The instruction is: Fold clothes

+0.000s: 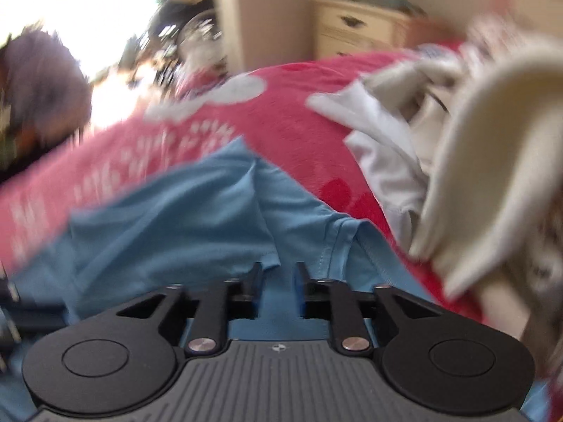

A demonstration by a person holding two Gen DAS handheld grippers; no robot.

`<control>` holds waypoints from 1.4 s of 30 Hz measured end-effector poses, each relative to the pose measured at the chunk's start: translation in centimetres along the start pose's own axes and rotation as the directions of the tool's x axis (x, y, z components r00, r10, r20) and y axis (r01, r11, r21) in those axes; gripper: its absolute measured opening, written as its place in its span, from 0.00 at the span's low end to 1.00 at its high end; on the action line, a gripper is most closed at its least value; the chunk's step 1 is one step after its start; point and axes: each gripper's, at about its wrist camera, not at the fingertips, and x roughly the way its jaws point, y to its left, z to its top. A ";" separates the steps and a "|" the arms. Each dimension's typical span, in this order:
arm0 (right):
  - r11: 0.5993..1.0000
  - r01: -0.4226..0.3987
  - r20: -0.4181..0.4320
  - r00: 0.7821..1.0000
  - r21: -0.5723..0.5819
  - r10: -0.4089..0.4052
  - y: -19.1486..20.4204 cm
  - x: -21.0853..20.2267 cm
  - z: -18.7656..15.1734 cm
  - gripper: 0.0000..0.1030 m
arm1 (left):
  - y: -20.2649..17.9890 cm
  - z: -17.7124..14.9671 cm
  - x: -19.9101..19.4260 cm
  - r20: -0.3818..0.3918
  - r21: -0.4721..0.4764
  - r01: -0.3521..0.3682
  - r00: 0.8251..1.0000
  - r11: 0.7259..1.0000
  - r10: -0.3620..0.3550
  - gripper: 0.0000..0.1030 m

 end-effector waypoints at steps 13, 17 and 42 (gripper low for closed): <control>0.950 -0.055 -0.083 0.993 0.306 0.084 -1.8 3.1 1.2 0.27 | 4.1 0.1 0.9 0.044 -0.019 -0.348 0.936 0.937 0.348 0.21; 0.959 -0.045 -0.074 0.995 0.278 0.068 -1.4 2.3 1.0 0.02 | 4.1 -0.3 1.4 0.037 -0.015 -0.367 0.929 0.930 0.368 0.21; 0.921 -0.213 0.006 0.974 -0.327 0.227 11.9 -0.9 -0.3 0.37 | 4.5 -1.0 1.1 0.058 -0.019 -0.379 0.923 0.925 0.380 0.22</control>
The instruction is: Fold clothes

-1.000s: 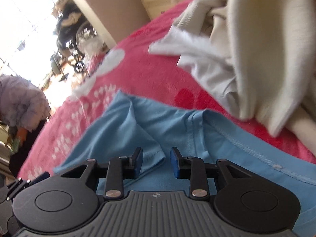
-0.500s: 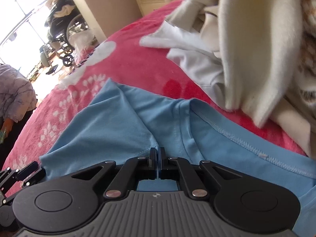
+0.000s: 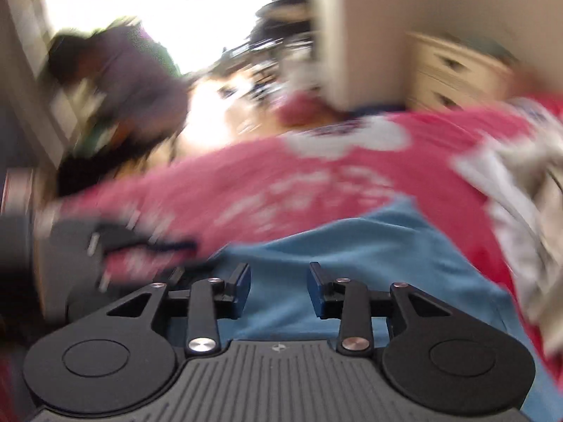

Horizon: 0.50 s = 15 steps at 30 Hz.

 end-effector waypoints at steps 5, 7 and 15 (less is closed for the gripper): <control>0.989 0.021 -0.097 0.995 -0.146 -0.035 2.5 3.4 -1.2 0.37 | 0.4 0.0 0.1 -0.004 -0.020 -0.001 1.000 1.000 0.001 0.23; 0.986 0.032 -0.108 0.993 -0.164 -0.050 2.8 3.9 -1.6 0.28 | 0.4 0.0 0.0 -0.002 -0.017 -0.001 1.000 1.000 0.001 0.23; 0.977 0.055 -0.072 0.995 -0.205 -0.071 3.2 2.1 -1.5 0.06 | 0.7 -0.2 0.1 0.000 -0.030 0.008 1.000 1.000 -0.008 0.25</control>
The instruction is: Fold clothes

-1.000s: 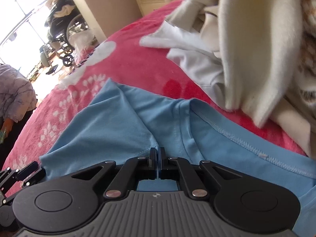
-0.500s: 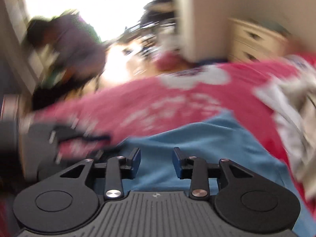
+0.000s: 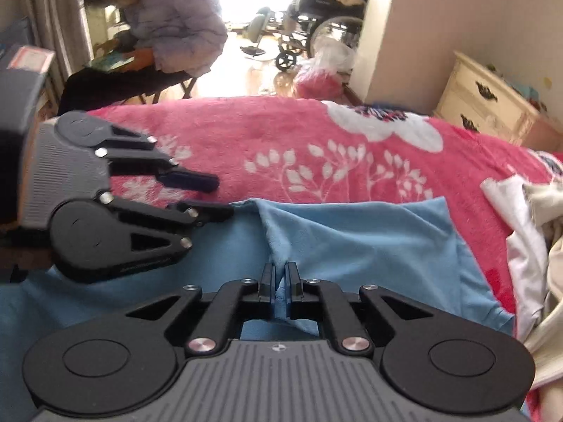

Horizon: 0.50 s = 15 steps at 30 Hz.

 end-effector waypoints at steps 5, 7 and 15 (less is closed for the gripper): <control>0.999 -0.004 -0.050 0.999 -0.042 0.002 0.9 0.8 -0.7 0.14 | -0.1 0.0 0.0 -0.001 0.003 -0.003 1.000 1.000 0.003 0.25; 1.000 -0.014 -0.038 0.999 -0.024 0.013 0.9 0.5 -0.7 0.28 | -0.1 0.0 -0.1 -0.002 0.008 -0.004 1.000 1.000 0.004 0.25; 0.975 -0.049 0.092 0.995 0.214 0.030 -2.4 -3.6 -1.2 0.33 | 0.9 1.1 -1.9 0.046 -0.025 -0.009 0.999 1.000 0.010 0.26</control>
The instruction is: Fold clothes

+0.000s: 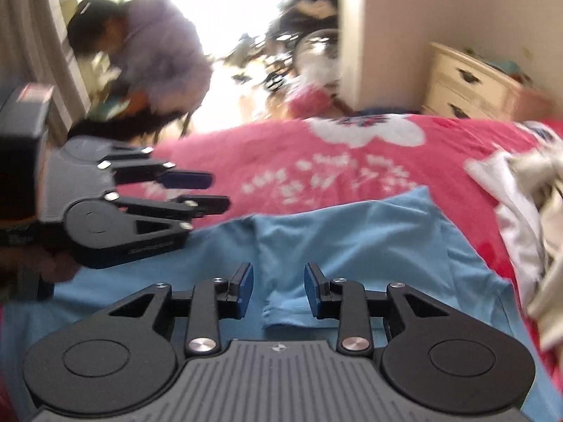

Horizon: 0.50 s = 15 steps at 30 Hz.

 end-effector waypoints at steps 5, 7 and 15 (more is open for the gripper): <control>0.985 0.057 0.002 0.998 0.162 -0.058 -2.8 1.0 -0.6 0.28 | -0.8 2.1 0.2 0.047 -0.040 0.044 0.998 0.998 -0.042 0.27; 0.979 0.093 -0.033 0.996 0.182 -0.088 -3.8 2.2 -1.4 0.28 | -2.0 2.3 1.8 0.002 -0.029 0.044 0.999 0.999 -0.044 0.27; 0.931 0.224 -0.017 0.973 0.287 -0.229 -6.6 0.4 -1.2 0.24 | -2.2 0.5 3.7 -0.068 -0.055 0.021 0.997 0.998 -0.025 0.30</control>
